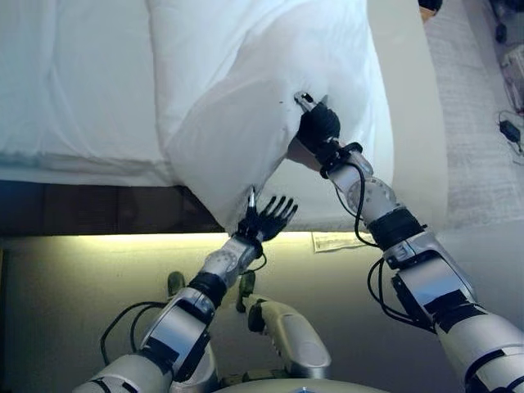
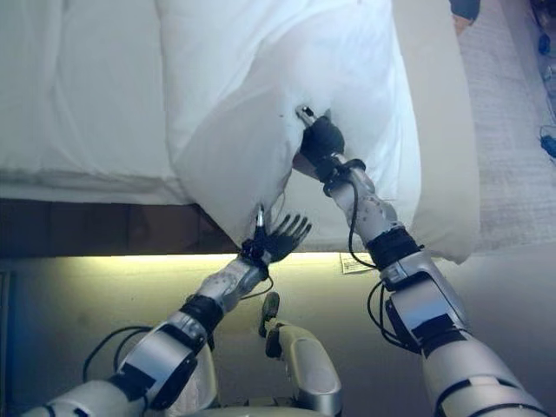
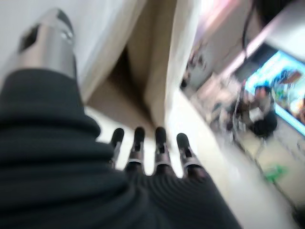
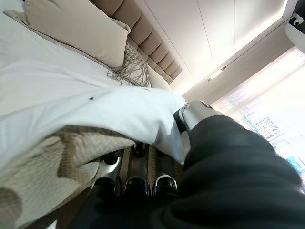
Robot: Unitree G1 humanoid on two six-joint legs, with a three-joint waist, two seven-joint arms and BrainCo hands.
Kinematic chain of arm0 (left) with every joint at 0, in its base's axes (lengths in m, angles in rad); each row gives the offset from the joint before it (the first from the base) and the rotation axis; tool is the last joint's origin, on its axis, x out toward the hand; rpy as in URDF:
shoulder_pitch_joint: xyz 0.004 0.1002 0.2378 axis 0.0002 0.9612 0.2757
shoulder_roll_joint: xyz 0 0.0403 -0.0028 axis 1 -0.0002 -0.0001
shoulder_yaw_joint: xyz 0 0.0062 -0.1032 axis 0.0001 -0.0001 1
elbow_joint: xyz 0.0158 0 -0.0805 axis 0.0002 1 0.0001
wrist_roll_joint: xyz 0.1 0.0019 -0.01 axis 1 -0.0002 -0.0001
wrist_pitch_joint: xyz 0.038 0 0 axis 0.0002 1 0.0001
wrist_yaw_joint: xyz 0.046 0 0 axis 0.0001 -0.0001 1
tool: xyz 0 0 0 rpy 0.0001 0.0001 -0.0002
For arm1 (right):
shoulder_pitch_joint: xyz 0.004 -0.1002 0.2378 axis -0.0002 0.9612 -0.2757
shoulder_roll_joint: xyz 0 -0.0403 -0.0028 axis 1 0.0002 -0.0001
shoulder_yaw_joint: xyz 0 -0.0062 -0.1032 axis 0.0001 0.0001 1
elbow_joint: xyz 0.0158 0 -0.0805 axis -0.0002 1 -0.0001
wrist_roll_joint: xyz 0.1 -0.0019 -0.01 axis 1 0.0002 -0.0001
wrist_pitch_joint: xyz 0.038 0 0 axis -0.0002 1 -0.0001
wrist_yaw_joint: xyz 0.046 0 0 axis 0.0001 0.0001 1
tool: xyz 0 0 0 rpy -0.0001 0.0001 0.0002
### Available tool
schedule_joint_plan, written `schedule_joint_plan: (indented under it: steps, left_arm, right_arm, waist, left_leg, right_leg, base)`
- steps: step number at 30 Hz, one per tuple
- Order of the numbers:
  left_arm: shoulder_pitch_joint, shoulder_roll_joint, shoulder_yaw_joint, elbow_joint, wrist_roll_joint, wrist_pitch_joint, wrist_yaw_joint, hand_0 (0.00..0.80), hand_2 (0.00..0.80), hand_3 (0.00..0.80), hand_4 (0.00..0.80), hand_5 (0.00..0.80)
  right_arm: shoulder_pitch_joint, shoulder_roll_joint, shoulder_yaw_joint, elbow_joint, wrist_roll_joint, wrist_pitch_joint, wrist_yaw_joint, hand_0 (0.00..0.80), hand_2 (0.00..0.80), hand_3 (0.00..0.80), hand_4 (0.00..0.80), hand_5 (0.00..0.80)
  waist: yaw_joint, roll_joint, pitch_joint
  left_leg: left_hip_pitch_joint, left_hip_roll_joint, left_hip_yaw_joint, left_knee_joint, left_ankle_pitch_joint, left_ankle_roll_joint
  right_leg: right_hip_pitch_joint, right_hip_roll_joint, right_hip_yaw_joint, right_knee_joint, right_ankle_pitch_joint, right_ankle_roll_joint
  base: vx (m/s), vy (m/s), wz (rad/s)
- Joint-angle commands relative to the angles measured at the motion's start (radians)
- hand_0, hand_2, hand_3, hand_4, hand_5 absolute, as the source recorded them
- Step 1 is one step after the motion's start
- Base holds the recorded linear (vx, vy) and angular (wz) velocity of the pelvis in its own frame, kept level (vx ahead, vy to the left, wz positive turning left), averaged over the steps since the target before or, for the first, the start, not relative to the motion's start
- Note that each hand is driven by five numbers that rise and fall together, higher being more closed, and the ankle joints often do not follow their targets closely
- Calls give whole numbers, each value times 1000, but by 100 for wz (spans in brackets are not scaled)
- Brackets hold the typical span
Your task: Make the bed neatly
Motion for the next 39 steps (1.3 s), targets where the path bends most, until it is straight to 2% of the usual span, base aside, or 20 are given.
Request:
schedule_joint_plan:
  steps: [1,7,10,14,17,20,25,26,30,36,37,38,39]
  left_arm:
    - [-88,-112,32,-33,-25,-35,-145,0,0,0,0,0]
    - [-173,-88,121,-50,-25,-100,-304,0,0,0,0,0]
    - [-205,-63,165,-76,-25,-177,-312,0,0,0,0,0]
    - [-221,-49,205,-160,-25,-357,-252,0,0,0,0,0]
    - [-206,-45,203,-254,-25,-519,-179,0,0,0,0,0]
    - [-183,-37,197,-322,-25,-632,-123,0,0,0,0,0]
    - [-128,-47,189,-385,-25,-732,-57,0,0,0,0,0]
    - [-111,-55,183,-401,-25,-749,-45,0,0,0,0,0]
    - [-45,-81,157,-446,-25,-841,18,0,0,0,0,0]
    - [38,-114,139,-464,-25,-884,44,0,0,0,0,0]
    - [54,-120,136,-466,-25,-875,34,0,0,0,0,0]
    - [64,-122,135,-464,-25,-866,27,0,0,0,0,0]
    - [76,-123,135,-464,-25,-859,21,0,0,0,0,0]
  right_arm:
    - [-12,35,-36,-275,10,-29,78,800,800,800,800,800]
    - [76,40,-51,-378,-9,13,86,800,800,800,800,800]
    - [112,37,-62,-399,-26,24,89,800,800,800,800,800]
    - [131,30,-66,-394,-44,32,80,800,800,800,800,800]
    - [129,28,-56,-372,-40,21,67,800,800,800,800,800]
    - [125,15,-45,-344,-32,11,61,800,800,800,800,800]
    - [129,9,-33,-277,-22,4,49,800,800,800,800,800]
    - [128,11,-30,-262,-18,0,44,800,800,800,800,800]
    - [128,28,-33,-214,-21,-1,36,800,800,800,800,800]
    - [120,36,-46,-156,-42,38,-3,800,800,800,800,800]
    - [122,36,-47,-142,-55,56,-15,580,580,580,580,580]
    - [122,36,-48,-128,-58,75,-27,0,0,0,0,0]
    - [125,35,-47,-117,-59,87,-29,0,0,0,0,0]
  waist:
    - [-32,-12,-55]
    - [-62,-34,-70]
    - [-71,-40,-75]
    - [-67,-37,-79]
    - [-52,-32,-79]
    - [-36,-30,-80]
    - [-10,-22,-92]
    - [-2,-22,-89]
    - [21,-11,-100]
    - [47,12,-124]
    - [53,16,-130]
    - [59,19,-137]
    - [63,23,-143]
  left_leg:
    - [-17,29,9,43,-64,-24]
    - [-12,38,22,36,-69,-27]
    - [-7,43,25,34,-74,-29]
    - [3,40,19,18,-73,-31]
    - [8,30,8,1,-69,-31]
    - [13,23,-2,-12,-65,-33]
    - [42,6,-19,-52,-55,-33]
    - [39,0,-11,-62,-28,-28]
    - [72,-14,-23,-102,-19,-25]
    - [119,-32,-36,-147,-7,-21]
    - [128,-34,-38,-154,-5,-21]
    - [139,-35,-40,-163,-4,-21]
    - [152,-37,-41,-172,-3,-21]
  right_leg:
    - [-27,-52,70,58,-63,78]
    - [-31,-46,78,61,-73,78]
    - [-30,-43,78,62,-79,76]
    - [-21,-42,72,55,-84,76]
    - [-14,-44,61,46,-86,78]
    - [-2,-48,47,34,-85,82]
    - [33,-58,24,3,-79,92]
    - [33,-65,8,-5,-60,88]
    - [65,-74,-11,-30,-54,95]
    - [110,-89,-29,-59,-49,103]
    - [120,-92,-35,-61,-49,104]
    - [131,-94,-40,-67,-49,105]
    - [142,-96,-44,-73,-49,106]
  base:
    - [6,41,-13]
    - [5,19,-4]
    - [-6,13,-3]
    - [0,0,0]
    - [-21,8,3]
    - [-30,6,7]
    - [-21,11,10]
    - [-94,17,18]
    - [-19,35,23]
    - [17,64,9]
    - [17,53,13]
    - [28,64,13]
    - [41,63,12]
